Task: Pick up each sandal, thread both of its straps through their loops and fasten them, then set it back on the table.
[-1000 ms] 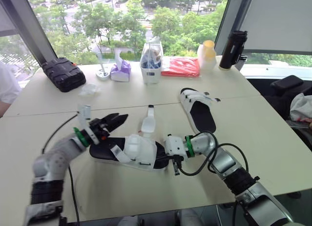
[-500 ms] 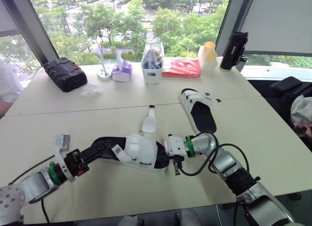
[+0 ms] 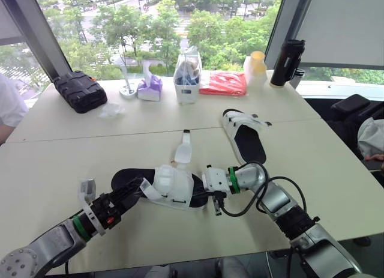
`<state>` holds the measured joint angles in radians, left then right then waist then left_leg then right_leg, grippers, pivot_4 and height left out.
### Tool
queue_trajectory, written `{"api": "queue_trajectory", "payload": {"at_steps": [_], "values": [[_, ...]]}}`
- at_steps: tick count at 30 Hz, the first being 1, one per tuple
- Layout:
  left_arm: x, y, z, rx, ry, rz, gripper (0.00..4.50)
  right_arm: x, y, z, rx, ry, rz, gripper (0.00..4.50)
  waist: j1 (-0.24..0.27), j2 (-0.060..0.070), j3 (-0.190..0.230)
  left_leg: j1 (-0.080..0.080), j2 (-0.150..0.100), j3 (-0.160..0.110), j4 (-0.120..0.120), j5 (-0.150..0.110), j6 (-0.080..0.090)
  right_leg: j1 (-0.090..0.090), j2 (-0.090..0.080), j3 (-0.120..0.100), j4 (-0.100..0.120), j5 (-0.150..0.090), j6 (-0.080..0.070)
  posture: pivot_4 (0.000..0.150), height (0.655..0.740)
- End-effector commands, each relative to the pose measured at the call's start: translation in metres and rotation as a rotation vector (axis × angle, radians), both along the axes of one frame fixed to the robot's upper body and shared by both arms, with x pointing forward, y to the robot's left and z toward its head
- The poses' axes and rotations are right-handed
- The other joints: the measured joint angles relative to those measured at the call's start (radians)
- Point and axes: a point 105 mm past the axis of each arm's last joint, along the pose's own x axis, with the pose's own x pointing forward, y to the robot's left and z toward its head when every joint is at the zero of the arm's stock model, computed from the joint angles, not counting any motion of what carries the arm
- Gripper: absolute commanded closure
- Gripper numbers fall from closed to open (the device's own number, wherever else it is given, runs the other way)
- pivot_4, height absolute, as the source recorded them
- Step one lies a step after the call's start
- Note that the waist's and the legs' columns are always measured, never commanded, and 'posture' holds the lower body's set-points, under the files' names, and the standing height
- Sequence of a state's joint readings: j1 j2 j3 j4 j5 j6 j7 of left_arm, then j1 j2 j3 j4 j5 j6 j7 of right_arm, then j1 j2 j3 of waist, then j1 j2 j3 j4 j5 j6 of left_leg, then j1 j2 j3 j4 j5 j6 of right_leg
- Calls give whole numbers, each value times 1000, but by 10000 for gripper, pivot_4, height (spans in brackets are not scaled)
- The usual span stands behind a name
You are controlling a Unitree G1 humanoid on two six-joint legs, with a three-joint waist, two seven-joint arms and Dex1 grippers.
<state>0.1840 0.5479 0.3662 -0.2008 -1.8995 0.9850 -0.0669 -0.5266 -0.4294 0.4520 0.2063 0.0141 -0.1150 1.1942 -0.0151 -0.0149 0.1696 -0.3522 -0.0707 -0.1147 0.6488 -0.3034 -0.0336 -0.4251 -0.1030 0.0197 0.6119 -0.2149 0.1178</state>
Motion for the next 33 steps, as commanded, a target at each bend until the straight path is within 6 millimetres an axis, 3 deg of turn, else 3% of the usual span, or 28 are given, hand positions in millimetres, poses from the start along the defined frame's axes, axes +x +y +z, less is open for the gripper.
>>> {"api": "queue_trajectory", "payload": {"at_steps": [1,15,18,25,29,33], "values": [[5,-1,-2,-28,6,18,1448,-10,-6,-28,-109,67,13,45000,1,0,0,0,0,0,0,0,0,0,0,0,0,0,0,1500,7400],[22,-19,-13,-59,45,35,1448,-11,-6,-30,-109,67,9,45000,3,2,-8,1,0,0,0,0,0,2,0,0,0,0,0,1500,7400],[26,-20,-13,-61,42,41,9920,-10,-6,-29,-110,65,9,45000,3,3,-9,2,-1,0,0,0,0,3,0,0,0,0,0,1500,7400],[39,-16,-13,-55,26,70,44346,-10,-6,-30,-113,61,11,45000,3,3,-9,1,-1,0,0,0,0,2,0,0,-1,0,0,1500,7400],[39,-17,-5,-51,-22,46,44346,-10,-6,-30,-115,59,11,45000,3,3,-9,1,-1,0,0,0,0,1,0,0,-1,0,0,1500,7400],[36,-15,15,-36,-137,-16,44346,-9,-5,-30,-117,57,12,45000,2,3,-9,1,-1,0,0,0,0,1,0,0,-1,0,0,1500,7400]]}}
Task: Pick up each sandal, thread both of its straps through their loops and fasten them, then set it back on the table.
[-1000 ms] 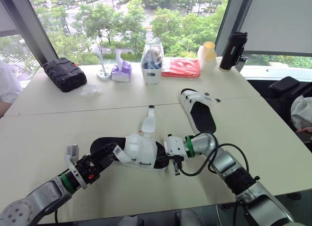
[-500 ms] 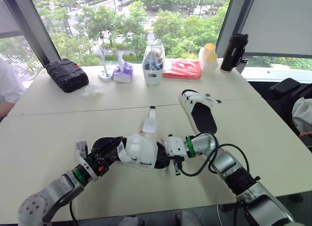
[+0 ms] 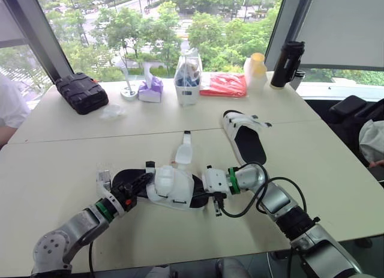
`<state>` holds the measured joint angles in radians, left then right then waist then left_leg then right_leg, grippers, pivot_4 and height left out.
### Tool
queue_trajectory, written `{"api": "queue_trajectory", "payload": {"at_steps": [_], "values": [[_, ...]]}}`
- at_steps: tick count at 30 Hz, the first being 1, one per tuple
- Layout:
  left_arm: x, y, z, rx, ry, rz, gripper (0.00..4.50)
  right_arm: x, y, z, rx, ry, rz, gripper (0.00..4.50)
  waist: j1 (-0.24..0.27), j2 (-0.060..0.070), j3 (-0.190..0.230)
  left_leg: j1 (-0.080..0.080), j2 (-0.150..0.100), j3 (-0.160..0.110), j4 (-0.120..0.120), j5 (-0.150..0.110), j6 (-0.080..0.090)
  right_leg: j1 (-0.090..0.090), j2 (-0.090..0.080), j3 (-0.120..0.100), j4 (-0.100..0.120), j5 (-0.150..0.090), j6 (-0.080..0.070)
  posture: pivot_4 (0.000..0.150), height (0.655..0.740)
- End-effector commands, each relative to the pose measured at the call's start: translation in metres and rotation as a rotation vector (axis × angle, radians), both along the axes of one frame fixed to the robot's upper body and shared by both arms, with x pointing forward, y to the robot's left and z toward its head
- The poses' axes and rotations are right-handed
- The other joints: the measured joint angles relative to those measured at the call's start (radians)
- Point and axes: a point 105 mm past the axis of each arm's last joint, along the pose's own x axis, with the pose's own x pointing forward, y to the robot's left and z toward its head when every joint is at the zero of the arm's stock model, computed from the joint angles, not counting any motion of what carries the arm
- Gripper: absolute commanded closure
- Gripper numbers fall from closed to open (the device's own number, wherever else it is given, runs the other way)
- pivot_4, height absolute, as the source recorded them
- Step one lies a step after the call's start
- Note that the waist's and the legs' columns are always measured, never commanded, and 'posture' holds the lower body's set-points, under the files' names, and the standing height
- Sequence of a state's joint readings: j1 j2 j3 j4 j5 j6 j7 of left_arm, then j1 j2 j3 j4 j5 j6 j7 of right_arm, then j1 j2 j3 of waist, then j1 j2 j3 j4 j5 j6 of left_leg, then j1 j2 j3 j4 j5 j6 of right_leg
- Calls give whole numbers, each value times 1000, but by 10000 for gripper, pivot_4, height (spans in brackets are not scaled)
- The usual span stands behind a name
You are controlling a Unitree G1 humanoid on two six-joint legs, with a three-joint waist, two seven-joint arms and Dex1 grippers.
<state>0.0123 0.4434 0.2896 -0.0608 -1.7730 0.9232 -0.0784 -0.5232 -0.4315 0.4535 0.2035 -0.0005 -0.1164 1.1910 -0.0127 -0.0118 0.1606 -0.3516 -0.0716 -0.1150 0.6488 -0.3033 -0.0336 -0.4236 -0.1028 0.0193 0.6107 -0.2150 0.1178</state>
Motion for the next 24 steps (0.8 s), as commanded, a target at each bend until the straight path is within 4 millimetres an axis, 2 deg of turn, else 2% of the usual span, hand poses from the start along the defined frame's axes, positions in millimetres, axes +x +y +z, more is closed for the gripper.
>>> {"api": "queue_trajectory", "payload": {"at_steps": [1,6,9,16,24], "values": [[-2,0,34,11,-172,-69,44346,-9,-4,-28,-105,63,13,45000,0,0,0,0,0,0,0,0,0,0,0,0,0,0,0,1500,7400],[0,2,75,75,-440,-112,44346,-8,-4,-28,-103,62,13,45000,-1,-1,0,0,0,0,0,0,0,0,0,0,0,0,0,1500,7400],[-3,-5,93,78,-555,-190,44346,-7,-4,-28,-107,60,15,45000,-5,0,1,-1,0,0,0,0,0,0,0,0,0,0,0,1500,7400],[-6,-22,101,107,-649,-339,44346,-9,-5,-29,-118,53,24,45000,-5,-1,1,-2,0,0,0,0,0,-2,1,0,0,0,0,1500,7400],[3,-26,112,99,-718,-378,44346,-12,-8,-32,-135,51,39,45000,-4,-1,2,-3,0,0,0,0,0,-3,0,0,0,0,0,1500,7400]]}}
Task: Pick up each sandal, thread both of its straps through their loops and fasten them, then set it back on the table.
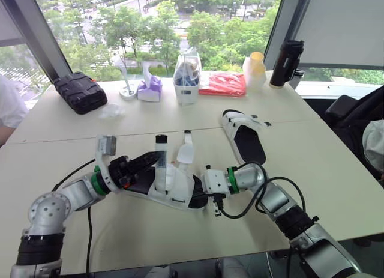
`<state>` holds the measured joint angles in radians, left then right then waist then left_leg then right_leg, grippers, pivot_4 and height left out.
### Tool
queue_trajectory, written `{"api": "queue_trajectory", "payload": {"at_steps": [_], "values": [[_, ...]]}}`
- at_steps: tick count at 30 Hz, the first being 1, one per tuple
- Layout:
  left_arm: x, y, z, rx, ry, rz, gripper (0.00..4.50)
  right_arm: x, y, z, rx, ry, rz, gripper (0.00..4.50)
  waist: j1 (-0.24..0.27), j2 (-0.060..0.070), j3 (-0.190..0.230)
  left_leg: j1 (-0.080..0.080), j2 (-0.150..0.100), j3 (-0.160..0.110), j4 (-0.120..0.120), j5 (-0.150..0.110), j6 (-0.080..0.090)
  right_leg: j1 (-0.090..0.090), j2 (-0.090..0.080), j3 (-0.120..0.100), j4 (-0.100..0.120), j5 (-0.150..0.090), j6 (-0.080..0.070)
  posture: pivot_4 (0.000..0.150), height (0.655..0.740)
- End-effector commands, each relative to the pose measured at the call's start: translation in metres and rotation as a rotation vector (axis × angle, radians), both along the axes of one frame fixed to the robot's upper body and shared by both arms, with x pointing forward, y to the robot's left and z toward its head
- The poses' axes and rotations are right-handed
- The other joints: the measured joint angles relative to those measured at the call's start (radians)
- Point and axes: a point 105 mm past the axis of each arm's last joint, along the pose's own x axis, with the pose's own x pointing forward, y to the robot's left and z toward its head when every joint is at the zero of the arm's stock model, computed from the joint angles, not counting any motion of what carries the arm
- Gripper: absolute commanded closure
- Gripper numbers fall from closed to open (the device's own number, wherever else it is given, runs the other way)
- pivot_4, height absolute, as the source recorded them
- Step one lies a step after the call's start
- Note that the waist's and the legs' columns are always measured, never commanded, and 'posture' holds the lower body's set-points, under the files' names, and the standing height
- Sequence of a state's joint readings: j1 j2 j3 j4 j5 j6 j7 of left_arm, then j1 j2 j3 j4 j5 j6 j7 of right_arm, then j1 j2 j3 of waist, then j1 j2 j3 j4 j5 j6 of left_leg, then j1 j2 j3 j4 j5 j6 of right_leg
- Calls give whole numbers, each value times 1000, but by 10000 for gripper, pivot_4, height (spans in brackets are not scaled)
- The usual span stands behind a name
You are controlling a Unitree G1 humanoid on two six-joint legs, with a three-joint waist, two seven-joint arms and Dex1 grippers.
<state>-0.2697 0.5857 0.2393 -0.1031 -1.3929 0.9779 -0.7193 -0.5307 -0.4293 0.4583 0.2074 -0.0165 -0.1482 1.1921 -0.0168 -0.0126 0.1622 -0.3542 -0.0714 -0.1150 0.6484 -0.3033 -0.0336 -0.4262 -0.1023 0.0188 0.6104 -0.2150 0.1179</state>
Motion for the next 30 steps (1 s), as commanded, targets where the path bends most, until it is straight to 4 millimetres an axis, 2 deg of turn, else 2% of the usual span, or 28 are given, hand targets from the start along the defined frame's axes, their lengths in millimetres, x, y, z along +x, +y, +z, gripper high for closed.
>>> {"api": "queue_trajectory", "payload": {"at_steps": [1,9,15,21,30], "values": [[-2,2,27,-59,-113,-29,44346,-12,-10,-33,-130,82,15,45000,0,0,0,0,0,0,0,0,0,0,0,0,0,0,1,1500,7400],[2,-6,23,-77,-111,-43,44346,-16,-11,-36,-134,88,21,45000,2,0,0,-1,0,0,0,0,0,-1,0,0,-1,1,3,1500,7400],[29,-9,-1,-38,-64,33,44346,-17,-9,-35,-132,85,26,45000,4,-1,0,-1,0,0,0,0,0,0,0,0,-1,2,3,1500,7400],[45,-9,-17,-2,-43,57,44346,-20,-10,-36,-133,87,21,45000,4,-1,0,-1,-1,0,0,0,0,0,0,0,-1,2,3,1500,7400],[54,-19,-43,55,3,43,44346,-23,-13,-38,-139,92,9,45000,4,-1,0,-1,-1,0,0,0,0,0,0,0,-4,2,3,1500,7400]]}}
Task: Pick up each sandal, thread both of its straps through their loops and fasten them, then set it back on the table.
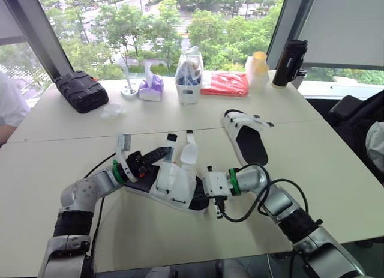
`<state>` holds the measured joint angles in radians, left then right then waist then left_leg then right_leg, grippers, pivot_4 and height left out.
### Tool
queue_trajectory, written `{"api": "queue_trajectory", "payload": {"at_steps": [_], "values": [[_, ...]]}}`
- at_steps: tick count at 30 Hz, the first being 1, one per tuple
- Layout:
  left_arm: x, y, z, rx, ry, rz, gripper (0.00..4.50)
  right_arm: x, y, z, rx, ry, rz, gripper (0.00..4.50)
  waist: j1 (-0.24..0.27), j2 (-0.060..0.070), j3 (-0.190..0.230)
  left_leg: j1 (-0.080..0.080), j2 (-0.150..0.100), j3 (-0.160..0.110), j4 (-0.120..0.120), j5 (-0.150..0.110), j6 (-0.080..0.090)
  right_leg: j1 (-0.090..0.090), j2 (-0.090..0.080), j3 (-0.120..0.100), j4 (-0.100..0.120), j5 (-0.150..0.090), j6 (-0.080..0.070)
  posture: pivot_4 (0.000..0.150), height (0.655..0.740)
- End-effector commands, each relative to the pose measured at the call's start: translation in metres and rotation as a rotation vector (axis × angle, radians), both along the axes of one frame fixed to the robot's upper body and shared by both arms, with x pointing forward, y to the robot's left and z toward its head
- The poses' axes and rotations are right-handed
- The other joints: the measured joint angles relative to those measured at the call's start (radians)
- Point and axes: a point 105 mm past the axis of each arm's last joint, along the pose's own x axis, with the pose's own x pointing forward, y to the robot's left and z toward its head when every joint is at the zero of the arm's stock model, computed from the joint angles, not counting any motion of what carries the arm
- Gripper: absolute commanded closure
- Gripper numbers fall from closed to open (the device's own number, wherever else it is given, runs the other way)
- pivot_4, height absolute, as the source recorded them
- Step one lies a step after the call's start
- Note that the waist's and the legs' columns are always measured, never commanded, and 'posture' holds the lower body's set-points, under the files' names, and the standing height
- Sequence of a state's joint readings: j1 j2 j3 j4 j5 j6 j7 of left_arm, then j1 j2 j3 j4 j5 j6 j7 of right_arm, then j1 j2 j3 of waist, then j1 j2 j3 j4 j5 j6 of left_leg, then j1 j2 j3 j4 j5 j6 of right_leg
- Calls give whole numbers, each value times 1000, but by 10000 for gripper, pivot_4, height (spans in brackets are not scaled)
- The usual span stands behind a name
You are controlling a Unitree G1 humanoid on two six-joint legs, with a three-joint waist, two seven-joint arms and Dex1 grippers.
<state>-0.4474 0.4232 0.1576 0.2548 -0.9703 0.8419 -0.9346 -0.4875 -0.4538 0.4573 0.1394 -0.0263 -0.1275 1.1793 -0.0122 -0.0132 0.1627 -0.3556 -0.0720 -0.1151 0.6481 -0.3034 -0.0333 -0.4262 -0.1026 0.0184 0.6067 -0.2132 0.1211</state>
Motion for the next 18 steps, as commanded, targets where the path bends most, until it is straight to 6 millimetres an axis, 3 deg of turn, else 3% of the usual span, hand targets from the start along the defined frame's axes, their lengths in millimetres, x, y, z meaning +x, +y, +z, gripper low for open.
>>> {"api": "queue_trajectory", "payload": {"at_steps": [1,9,16,18], "values": [[4,-7,1,16,-32,-17,44346,-17,-10,-36,-131,101,15,45000,0,0,0,0,0,0,0,0,0,0,0,0,-1,0,0,1500,7400],[11,-16,-12,33,-9,-12,44346,-18,-9,-35,-130,101,9,45000,1,0,0,0,0,0,-2,0,1,2,0,-1,-6,0,0,1500,7400],[22,-7,-31,110,73,60,44346,-17,-8,-34,-130,98,7,45000,2,1,-1,1,0,0,-1,-1,1,4,0,-1,-7,1,1,1500,7400],[21,-4,-34,120,84,75,39023,-17,-8,-35,-131,98,7,45000,1,1,-1,1,0,-1,-1,-1,1,4,0,-1,-7,1,1,1500,7400]]}}
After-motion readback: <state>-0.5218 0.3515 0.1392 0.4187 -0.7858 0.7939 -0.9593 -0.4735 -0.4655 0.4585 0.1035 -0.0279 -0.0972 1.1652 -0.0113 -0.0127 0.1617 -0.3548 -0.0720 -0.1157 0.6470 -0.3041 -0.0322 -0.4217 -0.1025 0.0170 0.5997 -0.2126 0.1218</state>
